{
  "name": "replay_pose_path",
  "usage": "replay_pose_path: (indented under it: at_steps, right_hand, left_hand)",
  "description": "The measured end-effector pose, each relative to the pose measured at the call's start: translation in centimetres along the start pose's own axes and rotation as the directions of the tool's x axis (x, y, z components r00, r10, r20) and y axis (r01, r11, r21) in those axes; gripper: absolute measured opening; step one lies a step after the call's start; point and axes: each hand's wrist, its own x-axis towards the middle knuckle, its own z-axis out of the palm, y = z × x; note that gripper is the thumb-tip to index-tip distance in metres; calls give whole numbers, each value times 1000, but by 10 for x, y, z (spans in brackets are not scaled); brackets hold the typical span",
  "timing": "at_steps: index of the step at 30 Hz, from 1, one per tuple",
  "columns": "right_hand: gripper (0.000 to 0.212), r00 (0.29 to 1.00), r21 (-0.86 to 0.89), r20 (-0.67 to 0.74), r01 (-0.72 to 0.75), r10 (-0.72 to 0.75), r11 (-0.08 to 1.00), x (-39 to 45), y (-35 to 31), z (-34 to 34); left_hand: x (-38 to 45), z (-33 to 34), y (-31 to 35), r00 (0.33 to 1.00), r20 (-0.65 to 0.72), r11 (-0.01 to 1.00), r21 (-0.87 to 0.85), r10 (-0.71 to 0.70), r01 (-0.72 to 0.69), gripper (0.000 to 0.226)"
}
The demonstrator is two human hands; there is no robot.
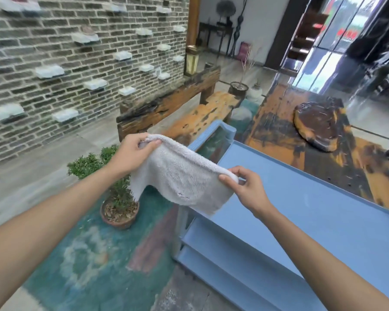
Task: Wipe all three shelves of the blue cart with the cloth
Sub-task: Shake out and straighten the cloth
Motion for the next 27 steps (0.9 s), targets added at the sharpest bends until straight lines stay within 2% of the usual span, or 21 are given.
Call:
replay_pose_path:
  at_steps: [5,10,14,18,23,27]
  right_hand:
    - [14,999,-11,-26,20,-21,1000,60,3,-13]
    - [11,999,-9,-41,0,0,1000,126,28,-17]
    - [10,997,-2,-45,-70,70,998,170,60,-14]
    - [13,986,31,-74,-147,149,989,200,91,-6]
    - [13,958,38,-99,-267,270,963,224,126,11]
    - [15,918,68,-116,-375,380,925,244,150,20]
  left_hand:
    - [63,10,-3,998,-52,999,43,33,-31,45]
    - [136,25,-22,999,-50,994,105,16,-11,40]
    - [181,40,-44,1000,-13,985,172,7,-5,25]
    - [215,59,-74,996,42,974,217,-74,63,38]
    - [246,85,-111,982,105,966,226,-154,127,31]
    - [269,102,-138,971,117,957,231,-207,176,50]
